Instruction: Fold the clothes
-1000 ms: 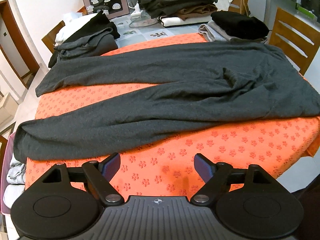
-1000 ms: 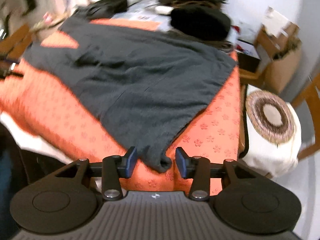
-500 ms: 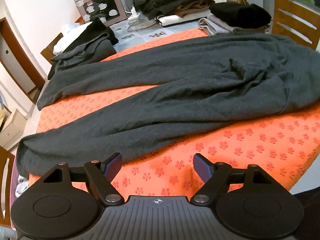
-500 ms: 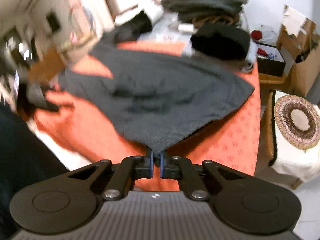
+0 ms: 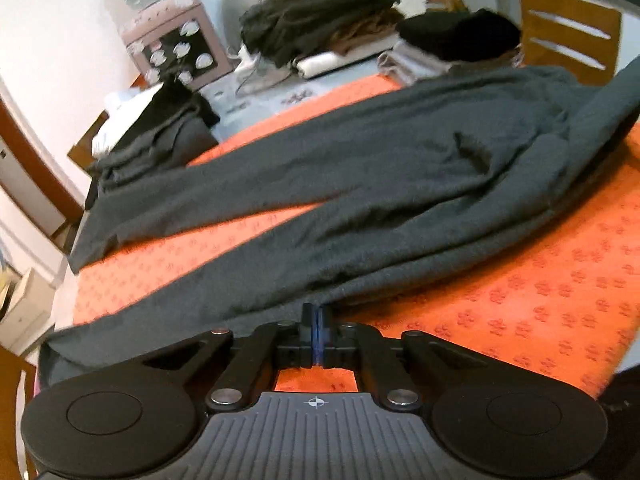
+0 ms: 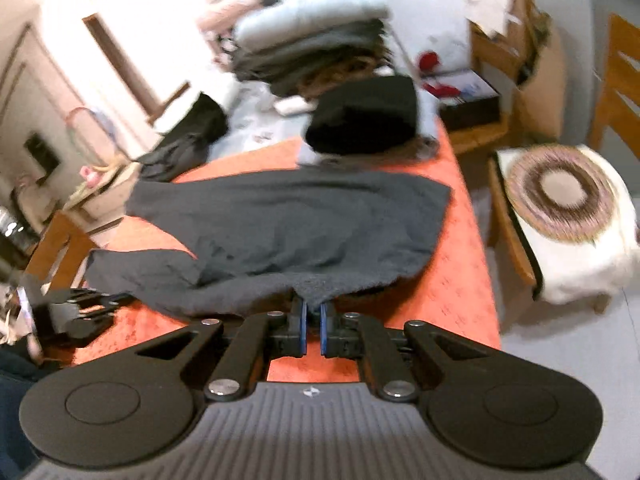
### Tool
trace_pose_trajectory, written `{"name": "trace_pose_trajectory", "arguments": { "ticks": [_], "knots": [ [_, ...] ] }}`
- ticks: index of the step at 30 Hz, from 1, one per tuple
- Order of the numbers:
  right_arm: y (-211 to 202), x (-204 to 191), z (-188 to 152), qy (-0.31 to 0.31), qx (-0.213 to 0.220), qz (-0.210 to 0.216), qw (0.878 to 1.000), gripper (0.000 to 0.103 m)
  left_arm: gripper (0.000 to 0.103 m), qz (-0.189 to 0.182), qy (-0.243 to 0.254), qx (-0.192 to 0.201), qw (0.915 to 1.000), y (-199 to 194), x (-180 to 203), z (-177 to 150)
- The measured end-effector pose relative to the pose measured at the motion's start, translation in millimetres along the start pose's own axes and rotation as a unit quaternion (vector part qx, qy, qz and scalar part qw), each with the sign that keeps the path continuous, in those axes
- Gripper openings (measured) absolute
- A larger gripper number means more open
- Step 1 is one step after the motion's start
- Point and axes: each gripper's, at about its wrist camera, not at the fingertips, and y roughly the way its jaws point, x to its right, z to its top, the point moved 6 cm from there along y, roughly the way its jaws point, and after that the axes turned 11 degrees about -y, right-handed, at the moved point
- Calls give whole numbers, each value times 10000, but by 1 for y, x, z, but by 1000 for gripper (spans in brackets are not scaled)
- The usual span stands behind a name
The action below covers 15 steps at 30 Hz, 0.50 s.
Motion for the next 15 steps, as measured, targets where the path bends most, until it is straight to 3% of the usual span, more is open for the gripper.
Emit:
{"name": "trace_pose_trajectory", "arguments": {
  "ticks": [5,9,12,15],
  "knots": [
    [-7,9,-27,617,-527,139,9966,8,3,-302,177,74,9994,-25,-6,6],
    [-3,17,-40,1067,-770,167,9912,7,3,-373,156,-77,9992,-17,-9,15],
    [15,25,-45,836,-1133,-342,9894,5,3,-247,314,-150,9991,-1,-6,18],
    [29,26,-49,125,-1417,-992,9848,5,4,-156,465,-207,9986,12,0,17]
  ]
}}
